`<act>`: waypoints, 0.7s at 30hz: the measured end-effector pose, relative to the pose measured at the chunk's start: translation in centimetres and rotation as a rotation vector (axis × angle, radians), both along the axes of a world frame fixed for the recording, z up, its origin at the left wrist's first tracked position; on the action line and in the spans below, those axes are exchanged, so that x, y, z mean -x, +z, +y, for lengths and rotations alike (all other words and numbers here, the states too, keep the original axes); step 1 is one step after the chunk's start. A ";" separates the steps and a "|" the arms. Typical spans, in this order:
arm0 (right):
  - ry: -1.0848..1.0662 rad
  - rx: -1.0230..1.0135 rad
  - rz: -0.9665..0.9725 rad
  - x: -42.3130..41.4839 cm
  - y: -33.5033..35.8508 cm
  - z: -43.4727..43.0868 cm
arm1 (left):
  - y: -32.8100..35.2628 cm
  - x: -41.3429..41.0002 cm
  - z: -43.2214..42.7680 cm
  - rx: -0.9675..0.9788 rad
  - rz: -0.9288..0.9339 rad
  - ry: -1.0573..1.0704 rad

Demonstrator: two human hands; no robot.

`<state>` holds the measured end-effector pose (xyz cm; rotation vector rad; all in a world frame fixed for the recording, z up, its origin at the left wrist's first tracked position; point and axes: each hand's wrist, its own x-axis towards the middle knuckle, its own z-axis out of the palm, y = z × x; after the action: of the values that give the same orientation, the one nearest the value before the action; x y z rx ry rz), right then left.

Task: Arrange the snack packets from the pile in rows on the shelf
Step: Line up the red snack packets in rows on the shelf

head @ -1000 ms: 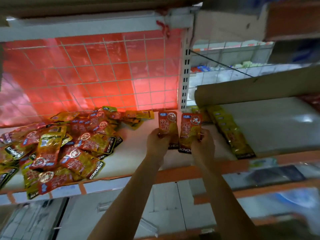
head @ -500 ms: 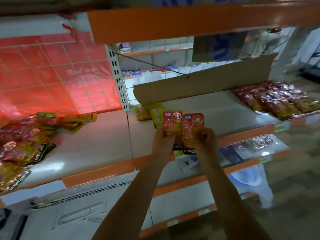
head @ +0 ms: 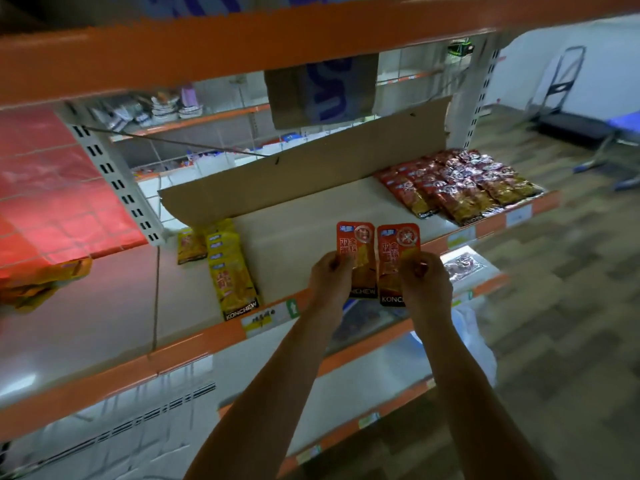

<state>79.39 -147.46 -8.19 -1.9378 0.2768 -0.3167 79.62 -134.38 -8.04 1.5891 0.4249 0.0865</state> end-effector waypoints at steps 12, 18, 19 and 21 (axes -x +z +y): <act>-0.136 -0.057 0.042 -8.8 -0.8 -5.3 | -0.8 -10.5 -4.0 -0.060 0.075 -0.005; -0.154 -0.073 0.052 -14.5 -0.8 -7.2 | -2.2 -16.3 -5.2 -0.141 0.102 -0.027; -0.158 -0.087 0.048 -15.1 -0.9 -7.5 | -2.5 -17.0 -5.5 -0.152 0.105 -0.037; -0.159 -0.111 0.034 -16.3 -1.1 -8.0 | -3.2 -18.2 -6.1 -0.179 0.105 -0.046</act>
<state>95.64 -155.47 -9.32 -1.8167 0.4627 -0.3654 97.86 -140.49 -11.23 1.7841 0.4729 0.0058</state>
